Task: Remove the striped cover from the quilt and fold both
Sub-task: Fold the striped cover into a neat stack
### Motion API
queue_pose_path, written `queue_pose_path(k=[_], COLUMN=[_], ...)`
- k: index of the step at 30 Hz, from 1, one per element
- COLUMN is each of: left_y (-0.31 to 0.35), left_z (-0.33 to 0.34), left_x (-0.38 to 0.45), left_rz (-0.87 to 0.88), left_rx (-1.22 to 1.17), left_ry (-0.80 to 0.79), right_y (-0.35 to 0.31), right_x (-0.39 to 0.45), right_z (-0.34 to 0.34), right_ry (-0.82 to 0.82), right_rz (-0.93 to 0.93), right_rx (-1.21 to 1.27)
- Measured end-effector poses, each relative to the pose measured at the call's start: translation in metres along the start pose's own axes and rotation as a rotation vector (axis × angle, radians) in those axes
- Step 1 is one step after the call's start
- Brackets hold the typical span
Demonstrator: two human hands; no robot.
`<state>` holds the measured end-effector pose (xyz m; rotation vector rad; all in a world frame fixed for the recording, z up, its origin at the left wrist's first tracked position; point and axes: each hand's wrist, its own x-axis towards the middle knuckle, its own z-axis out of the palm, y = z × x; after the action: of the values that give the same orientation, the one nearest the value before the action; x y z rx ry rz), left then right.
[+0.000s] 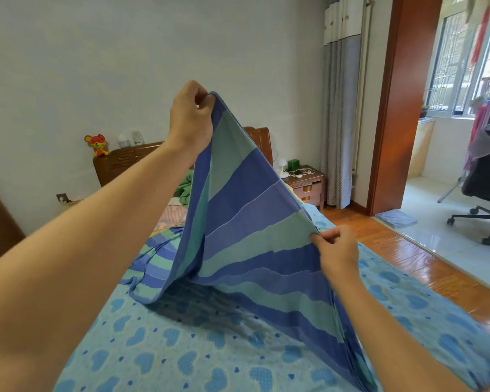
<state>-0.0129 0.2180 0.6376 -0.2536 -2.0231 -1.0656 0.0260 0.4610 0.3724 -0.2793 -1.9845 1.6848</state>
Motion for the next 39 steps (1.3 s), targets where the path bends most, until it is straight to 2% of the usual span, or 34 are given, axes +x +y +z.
queue_pose_path(k=[3,5,8,9,10,13,14,16,20,22,25,27,29,32,34,36,39], left_y=[-0.015,-0.027,-0.057,-0.071,-0.088,-0.139,-0.153,-0.168,-0.162,-0.16,-0.169,-0.181,-0.195,-0.209,-0.211,-0.202,-0.173], left_z=[-0.02,-0.037,-0.066,-0.077,-0.09,-0.122,-0.129,-0.134,-0.12,-0.108,-0.094,-0.092,-0.091,-0.074,-0.053,-0.027,0.014], left_x=[-0.023,-0.05,-0.102,-0.119,-0.136,-0.186,-0.204,-0.234,-0.273,-0.296,-0.339,-0.365,-0.385,-0.405,-0.415,-0.428,-0.461], left_rz=[0.0,0.008,-0.129,-0.222,-0.317,-0.524,-0.571,-0.635,-0.667,-0.622,-0.59,-0.566,-0.501,-0.382,-0.313,-0.285,-0.156], left_rx=[-0.032,-0.065,-0.237,-0.287,-0.312,-0.268,-0.234,-0.192,-0.212,-0.072,0.307,0.586,0.909,1.286,1.208,0.916,0.63], left_ry=[-0.067,-0.137,-0.187,-0.171,-0.145,-0.11,-0.127,-0.166,-0.269,-0.442,-1.0,-1.295,-1.465,-1.482,-1.372,-1.287,-1.428], right_y=[0.006,0.008,0.0,0.0,0.001,0.028,0.043,0.078,0.148,0.18,0.217,0.231,0.237,0.235,0.232,0.226,0.213], right_x=[0.005,0.012,0.015,0.01,0.001,-0.049,-0.068,-0.102,-0.154,-0.178,-0.208,-0.221,-0.231,-0.243,-0.248,-0.247,-0.242], right_z=[-0.008,-0.017,-0.033,-0.04,-0.047,-0.057,-0.056,-0.047,-0.029,-0.028,-0.038,-0.044,-0.045,-0.037,-0.035,-0.034,-0.031], right_ry=[-0.08,-0.066,-0.07,-0.153,-0.307,-0.973,-1.124,-1.25,-1.264,-1.263,-1.214,-1.155,-1.132,-1.112,-1.082,-1.062,-1.053], right_rz=[-0.063,-0.114,-0.18,-0.213,-0.231,-0.105,-0.039,0.056,0.236,0.233,0.335,0.402,0.412,0.329,0.242,0.165,0.046], right_rx=[-0.118,-0.262,-0.271,-0.229,-0.196,-0.213,-0.249,-0.294,-0.311,-0.369,-0.421,-0.407,-0.396,-0.42,-0.449,-0.449,-0.423])
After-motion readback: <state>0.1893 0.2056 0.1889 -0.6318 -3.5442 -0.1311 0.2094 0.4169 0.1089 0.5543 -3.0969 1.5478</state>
